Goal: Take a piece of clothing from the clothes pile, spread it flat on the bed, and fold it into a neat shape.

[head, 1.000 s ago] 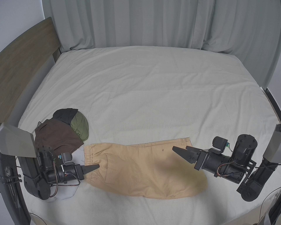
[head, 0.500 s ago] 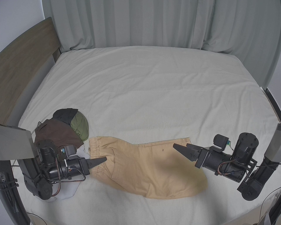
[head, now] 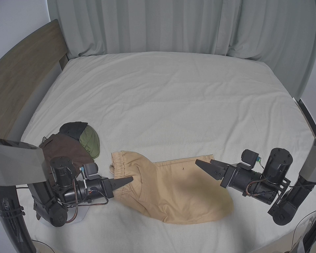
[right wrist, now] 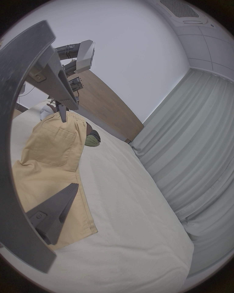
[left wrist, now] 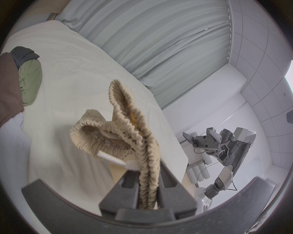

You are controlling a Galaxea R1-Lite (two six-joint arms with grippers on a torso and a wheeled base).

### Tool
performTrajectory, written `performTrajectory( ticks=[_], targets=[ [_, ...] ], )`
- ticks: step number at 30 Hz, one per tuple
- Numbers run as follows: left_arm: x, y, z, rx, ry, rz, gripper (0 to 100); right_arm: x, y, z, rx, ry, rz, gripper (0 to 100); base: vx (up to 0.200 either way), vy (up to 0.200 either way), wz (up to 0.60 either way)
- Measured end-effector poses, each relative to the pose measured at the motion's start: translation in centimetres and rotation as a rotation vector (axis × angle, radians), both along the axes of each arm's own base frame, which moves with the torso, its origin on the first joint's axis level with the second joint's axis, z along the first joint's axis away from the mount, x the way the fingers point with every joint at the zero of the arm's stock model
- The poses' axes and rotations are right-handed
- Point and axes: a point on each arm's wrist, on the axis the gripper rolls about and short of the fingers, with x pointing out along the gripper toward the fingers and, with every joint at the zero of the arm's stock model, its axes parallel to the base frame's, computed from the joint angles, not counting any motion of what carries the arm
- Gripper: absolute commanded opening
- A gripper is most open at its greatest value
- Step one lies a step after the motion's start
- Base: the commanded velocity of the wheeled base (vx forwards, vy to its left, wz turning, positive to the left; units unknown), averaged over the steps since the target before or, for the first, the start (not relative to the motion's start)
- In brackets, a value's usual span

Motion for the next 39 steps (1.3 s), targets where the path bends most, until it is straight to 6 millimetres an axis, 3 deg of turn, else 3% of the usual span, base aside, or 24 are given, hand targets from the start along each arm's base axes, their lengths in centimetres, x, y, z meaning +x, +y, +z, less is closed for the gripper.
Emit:
performTrajectory(
  ticks=[25,39],
  targets=[
    [0.4,-4.8,0.3,-0.095,0.07,-0.07,0,0.2,-0.3,1.2,0.024,-0.043,-0.014,100,0.0,0.0,0.0],
    [0.7,-6.7,-0.8,-0.101,0.094,-0.115,0,0.7,-1.1,1.5,0.032,-0.055,-0.034,100,0.0,0.0,0.0]
  ],
)
